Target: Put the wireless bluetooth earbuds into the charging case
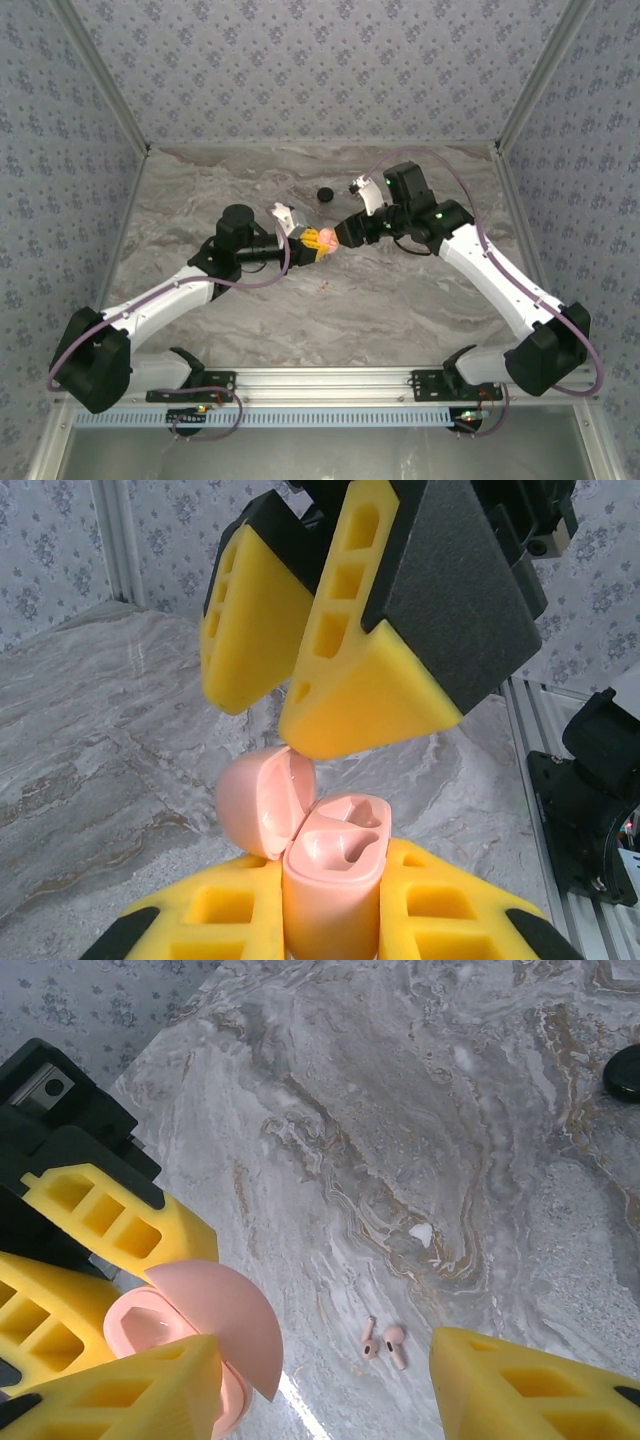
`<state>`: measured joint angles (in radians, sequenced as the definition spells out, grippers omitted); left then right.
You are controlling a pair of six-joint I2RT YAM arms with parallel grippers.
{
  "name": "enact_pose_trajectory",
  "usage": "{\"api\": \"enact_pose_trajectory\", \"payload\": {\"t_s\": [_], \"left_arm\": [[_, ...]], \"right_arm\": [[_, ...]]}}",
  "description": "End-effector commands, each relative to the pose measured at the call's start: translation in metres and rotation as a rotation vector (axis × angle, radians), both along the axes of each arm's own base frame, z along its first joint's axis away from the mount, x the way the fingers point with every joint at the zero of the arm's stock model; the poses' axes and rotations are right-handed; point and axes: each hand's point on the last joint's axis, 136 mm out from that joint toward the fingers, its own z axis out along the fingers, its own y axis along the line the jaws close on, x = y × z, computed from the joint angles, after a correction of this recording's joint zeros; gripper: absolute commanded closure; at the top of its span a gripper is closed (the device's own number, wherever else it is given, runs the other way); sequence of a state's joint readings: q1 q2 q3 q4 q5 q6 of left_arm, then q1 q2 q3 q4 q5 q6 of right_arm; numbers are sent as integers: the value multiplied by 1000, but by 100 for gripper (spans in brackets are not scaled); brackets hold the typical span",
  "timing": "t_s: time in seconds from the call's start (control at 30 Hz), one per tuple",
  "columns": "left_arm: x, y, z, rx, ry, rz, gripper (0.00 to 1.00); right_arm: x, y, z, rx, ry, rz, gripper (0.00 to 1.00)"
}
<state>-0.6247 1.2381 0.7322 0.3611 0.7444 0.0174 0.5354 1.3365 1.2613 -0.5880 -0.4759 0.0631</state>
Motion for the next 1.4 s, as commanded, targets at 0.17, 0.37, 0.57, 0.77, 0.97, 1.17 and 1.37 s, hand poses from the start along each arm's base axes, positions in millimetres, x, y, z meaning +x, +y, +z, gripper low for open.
{"api": "enact_pose_trajectory", "payload": {"t_s": [0.17,0.37,0.57,0.77,0.97,1.17,1.37], "left_arm": [[-19,-7,45,-97,-132,-103,88],[-6,-7,39,-81,-103,-41,89],[8,-7,27,-50,-67,29,89],[14,-7,23,-37,-53,50,89],[8,-9,28,-54,-59,19,89],[-6,-11,37,-84,-69,-60,89],[-15,-11,43,-100,-78,-102,90]], "right_arm": [[2,2,-5,-35,13,5,42],[3,2,-5,-43,7,2,42],[0,1,-1,-40,-4,10,41],[-3,1,-1,-35,-4,21,41],[-7,5,-8,-39,20,51,40],[-4,7,-16,-56,35,49,40],[-8,13,-19,-41,59,89,43]]}}
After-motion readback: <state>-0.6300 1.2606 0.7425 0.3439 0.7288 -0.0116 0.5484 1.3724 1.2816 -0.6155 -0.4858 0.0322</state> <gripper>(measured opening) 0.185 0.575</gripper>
